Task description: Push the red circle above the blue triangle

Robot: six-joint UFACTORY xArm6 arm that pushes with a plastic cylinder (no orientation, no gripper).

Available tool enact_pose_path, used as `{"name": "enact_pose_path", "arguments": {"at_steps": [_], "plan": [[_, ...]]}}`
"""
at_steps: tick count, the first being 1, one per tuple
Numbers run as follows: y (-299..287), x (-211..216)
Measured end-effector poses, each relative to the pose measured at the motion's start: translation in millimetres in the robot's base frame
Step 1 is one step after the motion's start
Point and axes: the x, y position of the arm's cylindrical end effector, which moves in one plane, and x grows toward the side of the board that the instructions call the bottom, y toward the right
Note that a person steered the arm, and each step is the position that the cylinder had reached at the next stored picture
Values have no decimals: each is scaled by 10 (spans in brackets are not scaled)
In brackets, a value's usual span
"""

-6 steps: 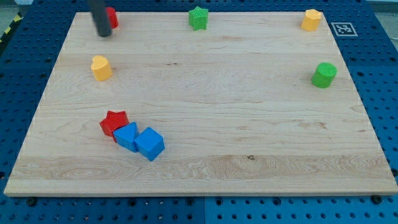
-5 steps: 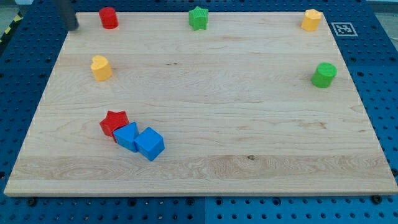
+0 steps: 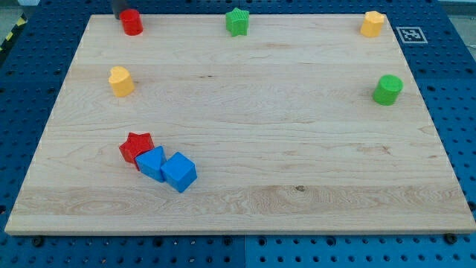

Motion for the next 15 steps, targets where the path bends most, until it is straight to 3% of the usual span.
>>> {"name": "enact_pose_path", "arguments": {"at_steps": [2, 5, 11, 14, 15], "plan": [[99, 239], [724, 589], [1500, 1655], [1349, 1516], [1350, 1922]]}}
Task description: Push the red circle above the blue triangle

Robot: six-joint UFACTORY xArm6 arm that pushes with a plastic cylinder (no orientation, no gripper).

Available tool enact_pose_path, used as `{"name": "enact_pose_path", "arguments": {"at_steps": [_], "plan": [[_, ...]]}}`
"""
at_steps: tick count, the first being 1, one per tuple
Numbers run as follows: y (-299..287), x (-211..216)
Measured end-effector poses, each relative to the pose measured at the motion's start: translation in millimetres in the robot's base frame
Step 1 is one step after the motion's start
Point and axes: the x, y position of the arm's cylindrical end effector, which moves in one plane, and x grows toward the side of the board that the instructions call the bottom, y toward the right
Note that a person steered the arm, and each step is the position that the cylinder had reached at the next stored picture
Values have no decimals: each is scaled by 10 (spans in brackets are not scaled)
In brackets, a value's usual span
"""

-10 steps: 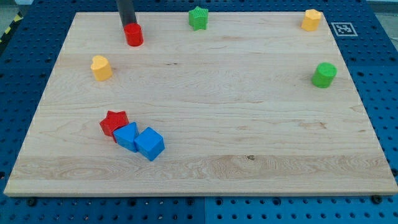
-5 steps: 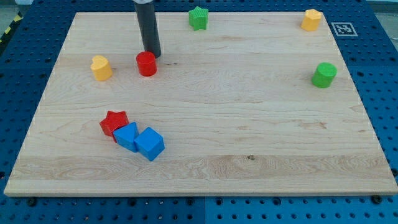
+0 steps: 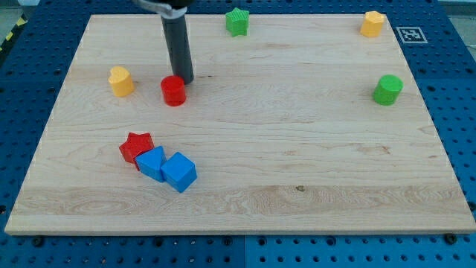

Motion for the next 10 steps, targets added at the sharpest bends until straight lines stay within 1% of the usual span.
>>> {"name": "enact_pose_path", "arguments": {"at_steps": [1, 2, 3, 5, 6, 8, 9, 10], "plan": [[0, 326], [-31, 390], [-28, 238], [-290, 227], [-300, 373], [-300, 918], [-281, 959], [178, 869]]}}
